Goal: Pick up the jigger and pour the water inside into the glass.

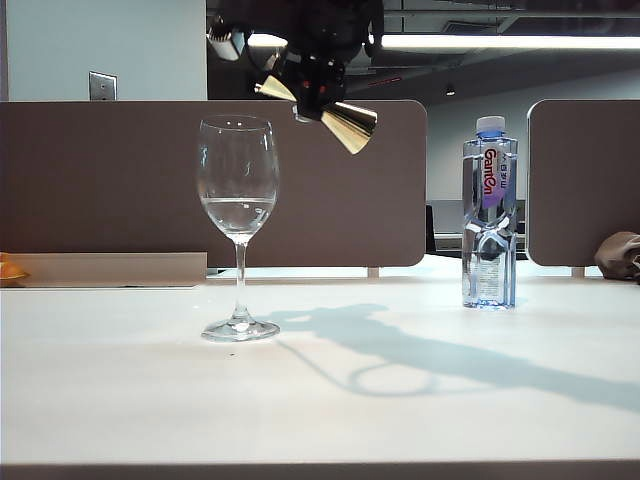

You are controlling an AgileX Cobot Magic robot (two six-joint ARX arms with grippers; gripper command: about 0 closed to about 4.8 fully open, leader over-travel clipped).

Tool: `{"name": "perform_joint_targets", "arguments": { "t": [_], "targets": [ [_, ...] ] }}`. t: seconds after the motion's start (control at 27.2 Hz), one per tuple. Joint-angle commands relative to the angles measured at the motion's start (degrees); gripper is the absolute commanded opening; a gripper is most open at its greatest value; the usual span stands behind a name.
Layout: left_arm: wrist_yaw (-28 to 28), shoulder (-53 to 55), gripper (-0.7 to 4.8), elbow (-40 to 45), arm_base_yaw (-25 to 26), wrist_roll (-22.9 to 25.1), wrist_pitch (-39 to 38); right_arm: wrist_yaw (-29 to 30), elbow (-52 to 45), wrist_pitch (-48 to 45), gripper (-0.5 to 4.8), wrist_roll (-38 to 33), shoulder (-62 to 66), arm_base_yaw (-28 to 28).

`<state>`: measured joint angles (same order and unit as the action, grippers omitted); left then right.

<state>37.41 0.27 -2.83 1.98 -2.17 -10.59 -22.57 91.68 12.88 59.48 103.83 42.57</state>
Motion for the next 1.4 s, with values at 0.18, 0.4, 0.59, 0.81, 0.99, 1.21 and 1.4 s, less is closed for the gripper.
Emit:
{"name": "perform_joint_targets", "arguments": {
  "t": [0.18, 0.4, 0.59, 0.81, 0.99, 1.21, 1.4],
  "targets": [
    [0.11, 0.07, -0.05, -0.26, 0.04, 0.2, 0.33, 1.2, 0.35, -3.72, 0.85, -18.03, -0.55, -0.55],
    [0.11, 0.04, -0.05, -0.26, 0.04, 0.2, 0.33, 4.98, 0.28, -1.03, 0.85, -32.3, -1.16, -3.23],
    [0.11, 0.04, -0.05, -0.26, 0.04, 0.2, 0.33, 7.76, 0.22, -0.61, 0.85, -37.2, -1.84, -4.81],
    [0.11, 0.04, -0.05, -0.26, 0.04, 0.2, 0.33, 10.45, -0.07, 0.04, 0.85, -39.45, -2.56, -5.38],
    [0.11, 0.04, -0.05, -0.26, 0.04, 0.2, 0.35, 12.02, -3.13, -0.17, 0.84, -41.53, -4.57, -6.19],
    [0.11, 0.04, -0.05, -0.26, 0.04, 0.2, 0.35, 13.33, -12.22, -4.68, 0.85, -44.54, -10.08, -8.07],
    [0.11, 0.04, -0.05, -0.26, 0.04, 0.2, 0.35, 13.94, -23.5, -12.63, 0.85, -44.78, -16.59, -8.09]
  ]
}}
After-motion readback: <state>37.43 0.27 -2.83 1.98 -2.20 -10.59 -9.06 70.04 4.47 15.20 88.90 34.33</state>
